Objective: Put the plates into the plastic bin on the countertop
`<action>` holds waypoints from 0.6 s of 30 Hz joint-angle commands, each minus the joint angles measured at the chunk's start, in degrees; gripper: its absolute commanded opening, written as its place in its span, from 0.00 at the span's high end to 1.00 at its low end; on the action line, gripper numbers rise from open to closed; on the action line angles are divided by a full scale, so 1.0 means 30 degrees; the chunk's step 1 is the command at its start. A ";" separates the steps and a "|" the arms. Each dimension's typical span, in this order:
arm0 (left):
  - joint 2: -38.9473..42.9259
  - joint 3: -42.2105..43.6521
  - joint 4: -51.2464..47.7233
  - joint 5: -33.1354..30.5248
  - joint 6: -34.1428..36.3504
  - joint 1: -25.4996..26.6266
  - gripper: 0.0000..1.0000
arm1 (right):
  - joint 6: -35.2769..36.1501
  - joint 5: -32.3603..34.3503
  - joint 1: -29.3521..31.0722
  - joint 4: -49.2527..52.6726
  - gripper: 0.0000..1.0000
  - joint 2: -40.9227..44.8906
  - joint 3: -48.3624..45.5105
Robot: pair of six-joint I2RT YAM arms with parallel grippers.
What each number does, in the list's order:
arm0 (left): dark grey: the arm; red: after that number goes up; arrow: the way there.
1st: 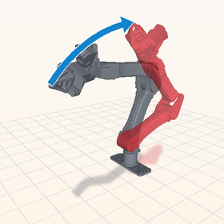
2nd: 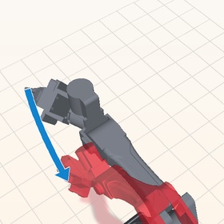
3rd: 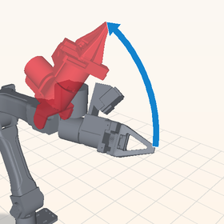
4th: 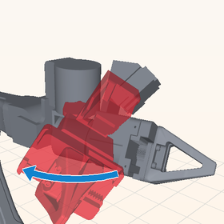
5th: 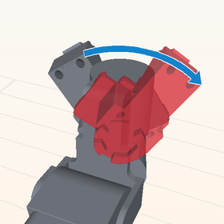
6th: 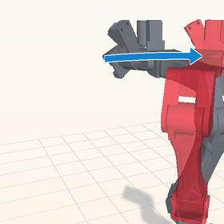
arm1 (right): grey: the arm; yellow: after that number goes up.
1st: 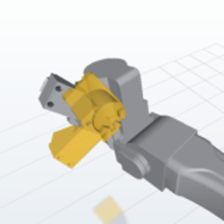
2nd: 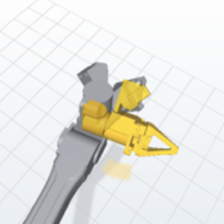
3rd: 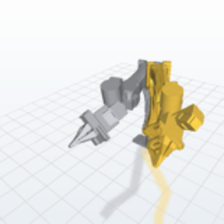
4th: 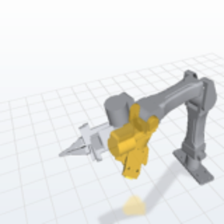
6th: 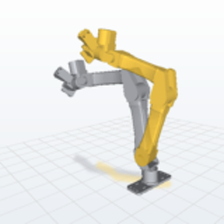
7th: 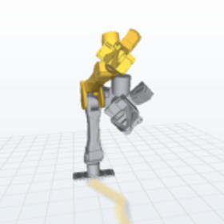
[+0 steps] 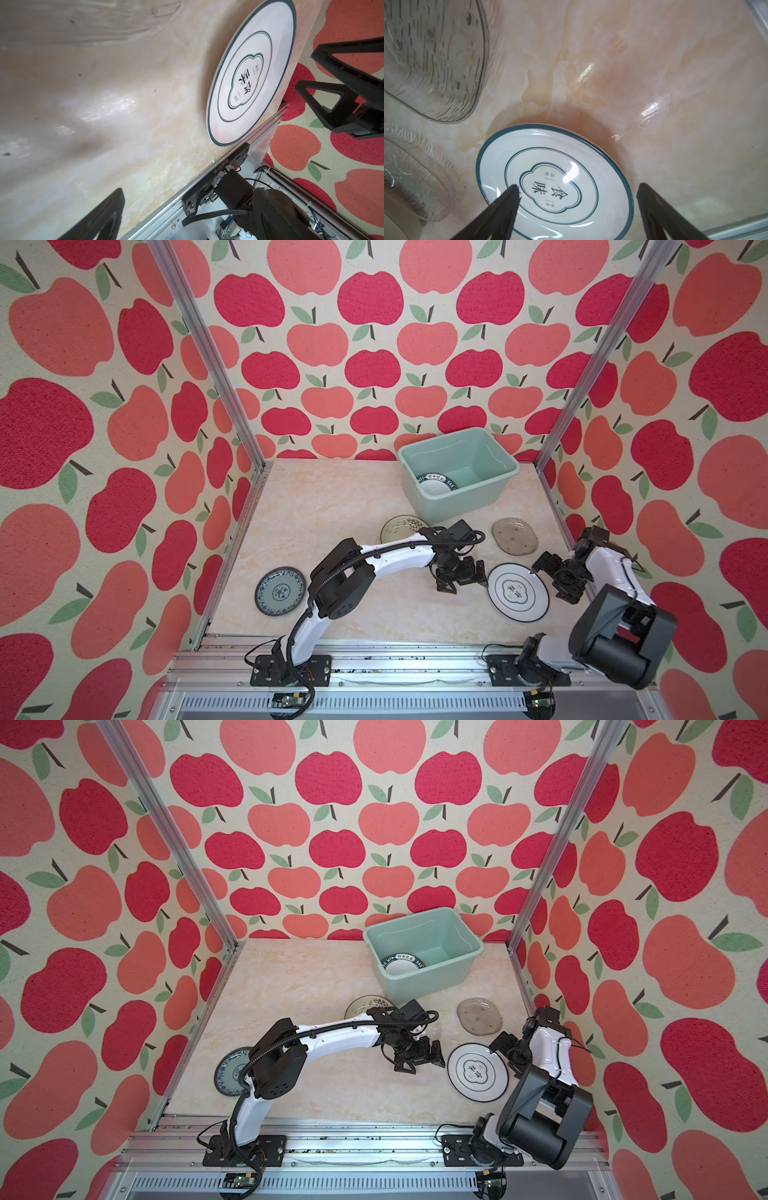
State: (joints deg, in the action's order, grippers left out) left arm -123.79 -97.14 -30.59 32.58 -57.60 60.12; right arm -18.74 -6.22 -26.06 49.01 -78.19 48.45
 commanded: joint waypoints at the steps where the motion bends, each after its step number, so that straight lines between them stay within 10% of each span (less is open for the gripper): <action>1: -0.0463 -0.0519 -0.0303 0.0462 -0.0109 -0.0072 0.02 | 0.0141 -0.0716 -0.0094 -0.0005 0.08 -0.0334 -0.0136; 18: -0.0882 -0.0790 0.0140 0.0830 -0.0193 -0.0348 0.02 | 0.0379 -0.0408 -0.0072 -0.0215 0.08 -0.1897 -0.0227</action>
State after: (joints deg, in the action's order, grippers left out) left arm -124.99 -98.26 -30.37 34.17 -57.60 59.46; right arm -18.52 -7.60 -26.06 48.47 -83.11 48.38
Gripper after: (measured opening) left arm 0.981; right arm 0.921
